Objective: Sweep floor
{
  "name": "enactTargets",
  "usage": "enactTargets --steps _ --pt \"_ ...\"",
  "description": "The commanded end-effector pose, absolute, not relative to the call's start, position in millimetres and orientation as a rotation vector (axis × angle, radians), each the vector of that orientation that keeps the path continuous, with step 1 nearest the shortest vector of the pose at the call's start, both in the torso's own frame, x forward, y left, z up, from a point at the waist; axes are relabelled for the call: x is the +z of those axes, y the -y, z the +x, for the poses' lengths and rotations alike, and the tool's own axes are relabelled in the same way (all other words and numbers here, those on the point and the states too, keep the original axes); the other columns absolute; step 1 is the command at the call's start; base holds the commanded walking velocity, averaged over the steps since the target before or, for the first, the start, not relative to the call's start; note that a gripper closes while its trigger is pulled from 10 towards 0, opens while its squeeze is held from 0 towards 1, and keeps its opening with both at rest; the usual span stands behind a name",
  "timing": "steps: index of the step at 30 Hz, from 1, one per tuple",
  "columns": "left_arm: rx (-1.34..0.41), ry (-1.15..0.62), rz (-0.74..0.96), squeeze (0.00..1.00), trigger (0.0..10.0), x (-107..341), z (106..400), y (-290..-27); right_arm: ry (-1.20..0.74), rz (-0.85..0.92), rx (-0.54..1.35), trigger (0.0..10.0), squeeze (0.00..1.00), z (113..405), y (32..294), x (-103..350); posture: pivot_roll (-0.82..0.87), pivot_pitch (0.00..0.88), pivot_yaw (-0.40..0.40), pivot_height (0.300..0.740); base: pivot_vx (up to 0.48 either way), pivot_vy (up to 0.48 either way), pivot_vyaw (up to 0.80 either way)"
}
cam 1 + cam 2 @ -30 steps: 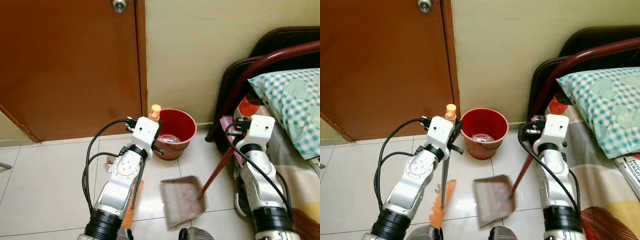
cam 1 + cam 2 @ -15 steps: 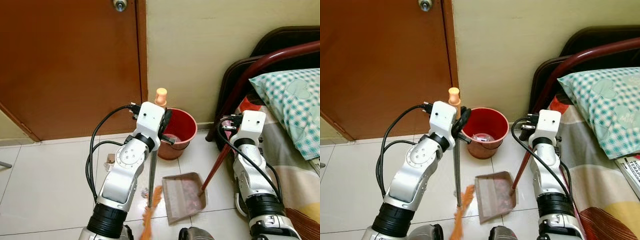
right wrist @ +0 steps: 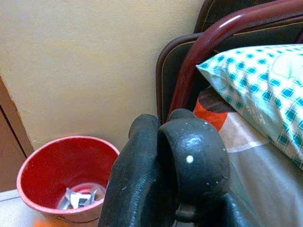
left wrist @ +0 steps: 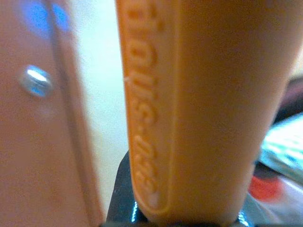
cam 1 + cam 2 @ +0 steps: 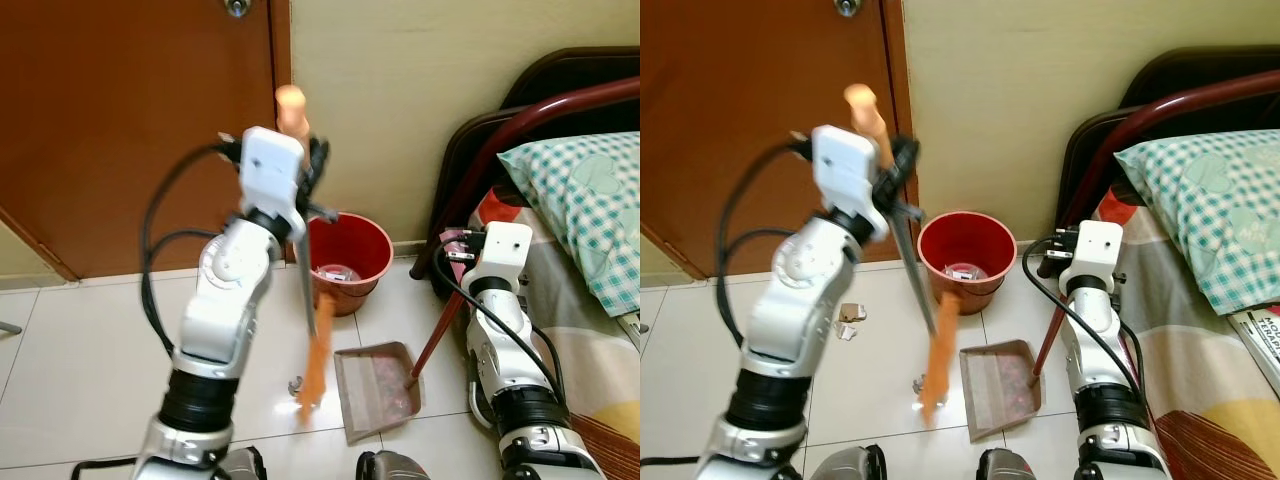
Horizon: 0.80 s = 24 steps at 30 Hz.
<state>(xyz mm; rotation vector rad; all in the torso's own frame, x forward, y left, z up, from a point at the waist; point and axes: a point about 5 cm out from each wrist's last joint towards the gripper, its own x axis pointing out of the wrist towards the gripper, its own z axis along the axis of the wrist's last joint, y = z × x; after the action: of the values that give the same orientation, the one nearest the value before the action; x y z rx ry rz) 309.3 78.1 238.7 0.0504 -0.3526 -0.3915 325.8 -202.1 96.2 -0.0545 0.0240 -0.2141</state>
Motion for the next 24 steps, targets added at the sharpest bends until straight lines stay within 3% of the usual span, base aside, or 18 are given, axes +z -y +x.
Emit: enactTargets --steps 1,10,15,19,24 --pt "-0.33 0.402 0.089 0.0 10.0 245 311 -92 0.004 -0.069 -0.213 10.0 0.0 329 204 102 0.0 0.114 -0.026 0.74 0.0 0.0 0.0" --pt "-0.272 0.351 0.215 0.0 10.0 217 314 -117 0.006 -0.073 -0.221 10.0 0.0 327 207 101 0.0 0.114 -0.026 0.74 0.0 0.0 0.0" --pt "-0.269 0.308 0.243 0.0 10.0 192 312 -120 0.003 -0.07 -0.219 10.0 0.0 328 206 100 -0.01 0.115 -0.026 0.74 0.0 0.0 0.0" --pt "-0.206 0.238 0.167 0.0 10.0 176 316 -123 0.002 -0.066 -0.21 10.0 0.0 330 202 101 -0.01 0.124 -0.028 0.74 0.0 0.0 0.0" --pt "-0.21 0.219 0.184 0.0 10.0 157 320 -111 0.008 -0.005 -0.215 10.0 0.0 344 183 106 -0.01 0.132 -0.019 0.74 0.0 0.0 0.0"
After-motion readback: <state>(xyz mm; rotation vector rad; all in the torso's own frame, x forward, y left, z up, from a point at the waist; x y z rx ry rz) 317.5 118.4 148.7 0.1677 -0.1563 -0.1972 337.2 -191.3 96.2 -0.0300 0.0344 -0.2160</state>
